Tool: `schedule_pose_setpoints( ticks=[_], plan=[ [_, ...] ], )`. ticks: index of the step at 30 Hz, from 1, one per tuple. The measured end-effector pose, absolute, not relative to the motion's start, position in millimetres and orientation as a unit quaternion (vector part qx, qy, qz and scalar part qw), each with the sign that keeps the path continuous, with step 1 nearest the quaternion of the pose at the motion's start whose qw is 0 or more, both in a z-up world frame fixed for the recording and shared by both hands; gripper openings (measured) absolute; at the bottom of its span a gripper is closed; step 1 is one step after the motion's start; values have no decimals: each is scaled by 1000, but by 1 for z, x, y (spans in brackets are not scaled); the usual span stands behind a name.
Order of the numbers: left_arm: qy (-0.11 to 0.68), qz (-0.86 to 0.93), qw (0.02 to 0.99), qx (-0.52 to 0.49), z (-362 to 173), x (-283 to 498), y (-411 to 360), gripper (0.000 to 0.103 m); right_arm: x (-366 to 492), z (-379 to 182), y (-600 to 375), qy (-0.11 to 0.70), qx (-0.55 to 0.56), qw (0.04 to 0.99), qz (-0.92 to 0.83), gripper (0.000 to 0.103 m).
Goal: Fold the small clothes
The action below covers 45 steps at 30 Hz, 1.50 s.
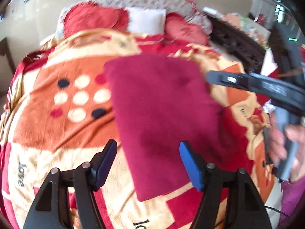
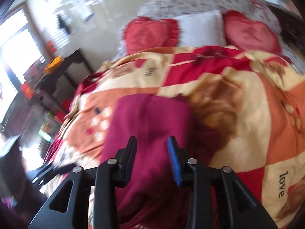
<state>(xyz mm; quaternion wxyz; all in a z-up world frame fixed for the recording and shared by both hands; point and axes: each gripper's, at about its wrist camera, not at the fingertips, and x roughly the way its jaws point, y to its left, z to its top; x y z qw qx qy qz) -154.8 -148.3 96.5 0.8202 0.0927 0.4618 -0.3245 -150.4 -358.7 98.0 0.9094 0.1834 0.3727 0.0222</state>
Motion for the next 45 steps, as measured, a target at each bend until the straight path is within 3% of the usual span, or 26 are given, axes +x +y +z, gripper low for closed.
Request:
schedule_pose_setpoints(
  ticks=[4, 7, 10, 15, 18, 19, 20, 22, 24, 26, 27, 36, 45],
  plan=[
    [484, -319, 808, 107, 71, -157, -155, 72, -156, 81, -324, 423, 105, 900, 35, 14],
    [498, -327, 795, 114, 53, -161, -160, 72, -166, 47, -325, 461, 50, 885, -30, 8],
    [498, -327, 794, 120, 49, -166, -164, 72, -181, 15, -347, 470, 122, 874, -27, 11],
    [499, -326, 796, 107, 54, -163, -160, 72, -190, 37, -369, 434, 198, 879, 5, 12],
    [501, -323, 796, 107, 53, -162, -164, 72, -180, 61, -382, 383, 207, 900, -23, 24],
    [500, -321, 797, 109, 52, -162, -165, 72, -174, 65, -384, 375, 203, 904, -39, 36],
    [500, -320, 797, 110, 52, -162, -166, 72, -162, 66, -386, 375, 199, 904, -53, 41],
    [501, -318, 797, 111, 53, -162, -168, 73, -137, 60, -390, 391, 205, 895, -63, 41],
    [504, -318, 796, 110, 54, -162, -170, 73, -117, 50, -393, 410, 220, 883, -55, 29],
    [505, -319, 795, 105, 54, -160, -169, 73, -113, 49, -395, 410, 216, 884, -69, 2],
    [505, -320, 794, 105, 54, -159, -170, 73, -115, 55, -397, 392, 211, 893, -67, 0],
    [501, -317, 797, 118, 48, -160, -176, 77, -120, 34, -408, 391, 170, 896, -122, 0],
    [501, -308, 801, 115, 46, -161, -175, 77, -156, 77, -372, 371, 168, 911, -61, 6]
  ],
)
